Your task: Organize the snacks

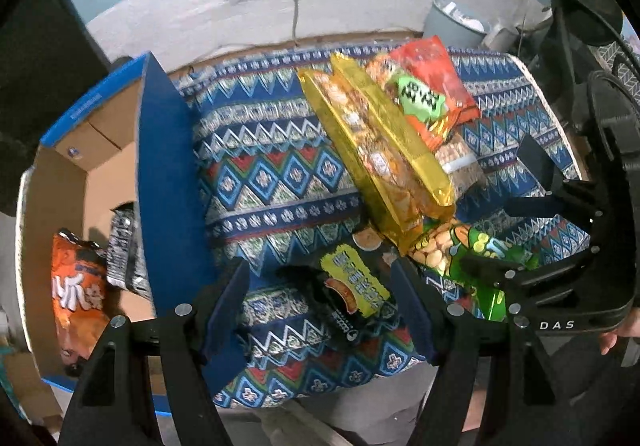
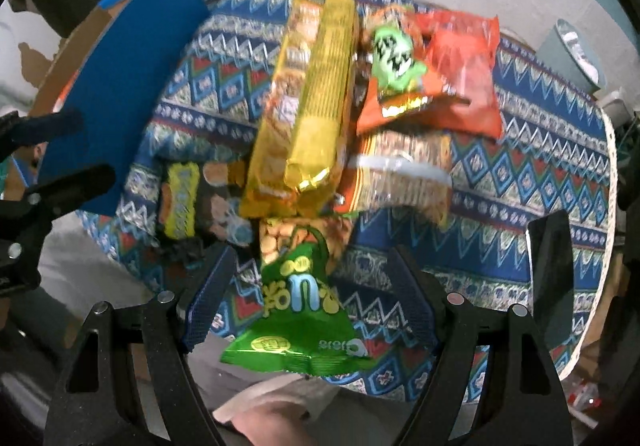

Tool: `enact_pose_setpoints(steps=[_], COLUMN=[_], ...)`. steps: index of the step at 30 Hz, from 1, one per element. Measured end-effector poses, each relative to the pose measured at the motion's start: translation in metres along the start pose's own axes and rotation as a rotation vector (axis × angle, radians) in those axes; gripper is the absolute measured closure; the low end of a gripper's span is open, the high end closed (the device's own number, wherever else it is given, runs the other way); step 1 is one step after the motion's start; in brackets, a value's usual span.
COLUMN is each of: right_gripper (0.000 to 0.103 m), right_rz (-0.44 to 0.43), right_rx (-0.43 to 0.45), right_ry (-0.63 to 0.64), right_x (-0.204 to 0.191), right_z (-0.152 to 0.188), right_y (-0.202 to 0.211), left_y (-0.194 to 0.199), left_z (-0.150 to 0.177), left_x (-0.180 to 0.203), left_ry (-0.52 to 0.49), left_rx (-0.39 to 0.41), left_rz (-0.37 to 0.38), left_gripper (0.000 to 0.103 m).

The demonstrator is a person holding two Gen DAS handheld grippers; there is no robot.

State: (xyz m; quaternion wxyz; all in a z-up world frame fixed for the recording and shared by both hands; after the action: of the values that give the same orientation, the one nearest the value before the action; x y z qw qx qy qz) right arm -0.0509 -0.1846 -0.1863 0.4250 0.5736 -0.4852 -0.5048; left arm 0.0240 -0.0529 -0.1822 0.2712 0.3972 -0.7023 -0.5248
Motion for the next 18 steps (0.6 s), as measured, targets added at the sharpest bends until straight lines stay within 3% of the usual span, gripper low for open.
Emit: enact_pose_setpoints(steps=[11,18], right_gripper=[0.024,0.046], right_rz=[0.012,-0.019], right_rx=[-0.091,-0.145], right_ry=[0.000,-0.022], right_x=[0.007,0.014], right_z=[0.016,0.027], right_y=[-0.030,-0.045], left_y=[-0.029,-0.045], left_z=[0.001,-0.002], left_x=[0.020,0.029], left_ry=[-0.101,-0.137], left_rx=[-0.063,-0.083], left_rz=[0.013,0.043], left_gripper=[0.029,0.029])
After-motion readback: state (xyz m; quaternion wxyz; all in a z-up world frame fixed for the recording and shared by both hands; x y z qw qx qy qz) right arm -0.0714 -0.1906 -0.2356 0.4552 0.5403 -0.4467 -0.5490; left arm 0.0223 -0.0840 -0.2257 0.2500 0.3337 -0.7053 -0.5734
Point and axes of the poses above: each gripper's, at about its wrist camera, not at the fingertips, and y roughly against the way its jaws point, x to its right, z to its underside, the point moved 7 cm from there along -y, roughly the way its jaws point, and after that the axes turned 14 degrees about -y, right-handed, at the moved point
